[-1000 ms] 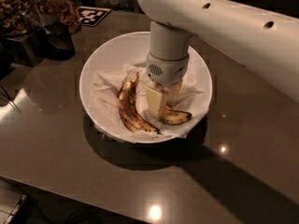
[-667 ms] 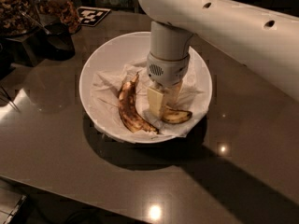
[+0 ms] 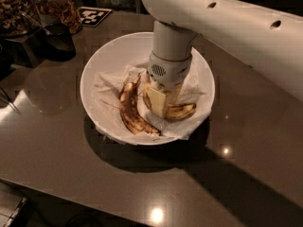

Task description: Pick banana from white bowl

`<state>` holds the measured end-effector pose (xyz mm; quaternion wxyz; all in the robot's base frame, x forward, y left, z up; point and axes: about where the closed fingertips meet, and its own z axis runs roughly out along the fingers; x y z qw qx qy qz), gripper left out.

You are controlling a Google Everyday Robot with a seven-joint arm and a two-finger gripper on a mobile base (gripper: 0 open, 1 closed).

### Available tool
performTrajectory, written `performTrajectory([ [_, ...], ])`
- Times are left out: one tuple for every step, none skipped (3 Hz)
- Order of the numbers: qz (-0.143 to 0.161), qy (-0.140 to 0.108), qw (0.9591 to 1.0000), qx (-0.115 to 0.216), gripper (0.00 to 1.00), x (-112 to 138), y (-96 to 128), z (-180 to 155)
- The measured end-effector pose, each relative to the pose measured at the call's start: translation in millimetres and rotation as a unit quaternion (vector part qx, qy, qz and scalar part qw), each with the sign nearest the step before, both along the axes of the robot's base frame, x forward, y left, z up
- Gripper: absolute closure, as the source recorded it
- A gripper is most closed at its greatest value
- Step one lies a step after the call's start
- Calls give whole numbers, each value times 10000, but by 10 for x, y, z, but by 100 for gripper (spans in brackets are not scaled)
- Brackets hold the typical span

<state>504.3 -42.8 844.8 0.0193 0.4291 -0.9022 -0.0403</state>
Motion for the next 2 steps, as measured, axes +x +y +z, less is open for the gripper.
performTrajectory([
  [240,-196,9993,201,100,-58,-13,160],
  [591,-369,9968,394,100,-146,-32,362],
])
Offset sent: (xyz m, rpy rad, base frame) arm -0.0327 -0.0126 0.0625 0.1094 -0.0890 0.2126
